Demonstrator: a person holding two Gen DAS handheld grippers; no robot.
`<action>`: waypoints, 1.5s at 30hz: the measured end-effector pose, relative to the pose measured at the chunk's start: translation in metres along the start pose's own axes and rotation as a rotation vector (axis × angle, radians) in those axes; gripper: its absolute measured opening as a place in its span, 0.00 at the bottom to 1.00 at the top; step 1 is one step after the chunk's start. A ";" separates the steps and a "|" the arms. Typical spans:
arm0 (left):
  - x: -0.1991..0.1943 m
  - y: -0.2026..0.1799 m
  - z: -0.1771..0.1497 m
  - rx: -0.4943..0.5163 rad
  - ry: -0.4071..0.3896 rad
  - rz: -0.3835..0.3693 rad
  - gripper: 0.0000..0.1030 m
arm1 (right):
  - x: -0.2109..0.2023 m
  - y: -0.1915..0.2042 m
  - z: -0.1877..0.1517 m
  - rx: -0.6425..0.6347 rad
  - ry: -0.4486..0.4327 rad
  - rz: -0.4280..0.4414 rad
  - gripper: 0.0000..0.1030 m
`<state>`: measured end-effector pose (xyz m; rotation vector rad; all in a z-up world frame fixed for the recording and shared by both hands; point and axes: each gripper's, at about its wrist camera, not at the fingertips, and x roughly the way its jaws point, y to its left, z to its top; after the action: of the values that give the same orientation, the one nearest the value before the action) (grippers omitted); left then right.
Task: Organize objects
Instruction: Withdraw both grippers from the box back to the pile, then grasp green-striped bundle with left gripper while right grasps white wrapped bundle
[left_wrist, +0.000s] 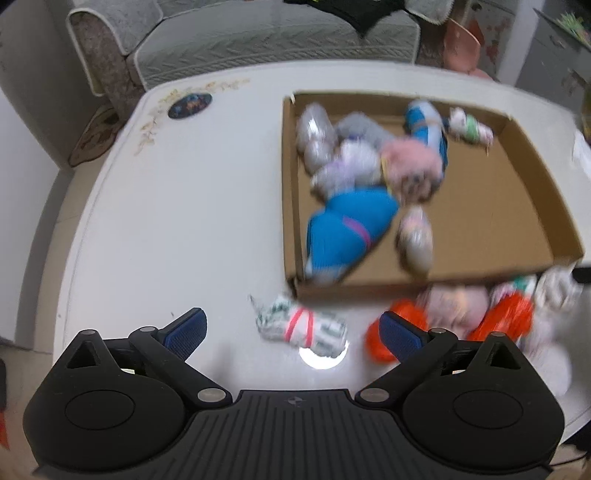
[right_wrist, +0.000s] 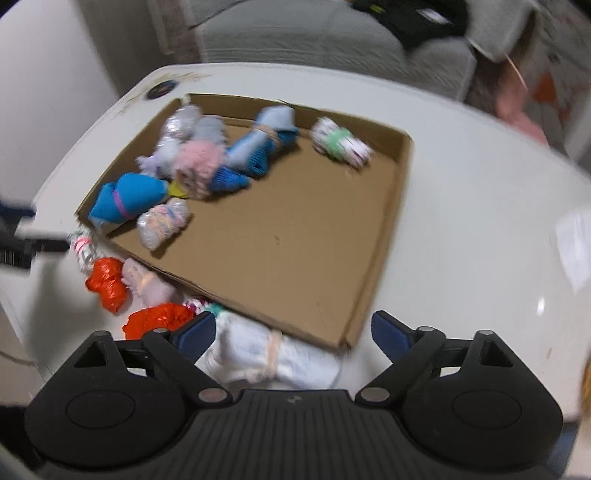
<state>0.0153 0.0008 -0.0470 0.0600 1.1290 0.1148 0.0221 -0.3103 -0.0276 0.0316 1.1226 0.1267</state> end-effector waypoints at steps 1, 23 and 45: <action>0.004 -0.001 -0.004 0.018 -0.001 0.005 0.98 | 0.002 -0.003 -0.003 0.027 0.007 0.000 0.89; 0.047 -0.002 -0.011 0.009 0.006 0.023 0.95 | 0.031 -0.010 -0.008 0.095 0.089 -0.011 0.60; 0.048 -0.008 -0.011 0.031 -0.002 -0.014 0.68 | 0.034 -0.010 -0.024 0.033 0.147 -0.009 0.72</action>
<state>0.0262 -0.0018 -0.0961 0.0800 1.1294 0.0848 0.0159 -0.3175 -0.0695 0.0470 1.2711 0.1037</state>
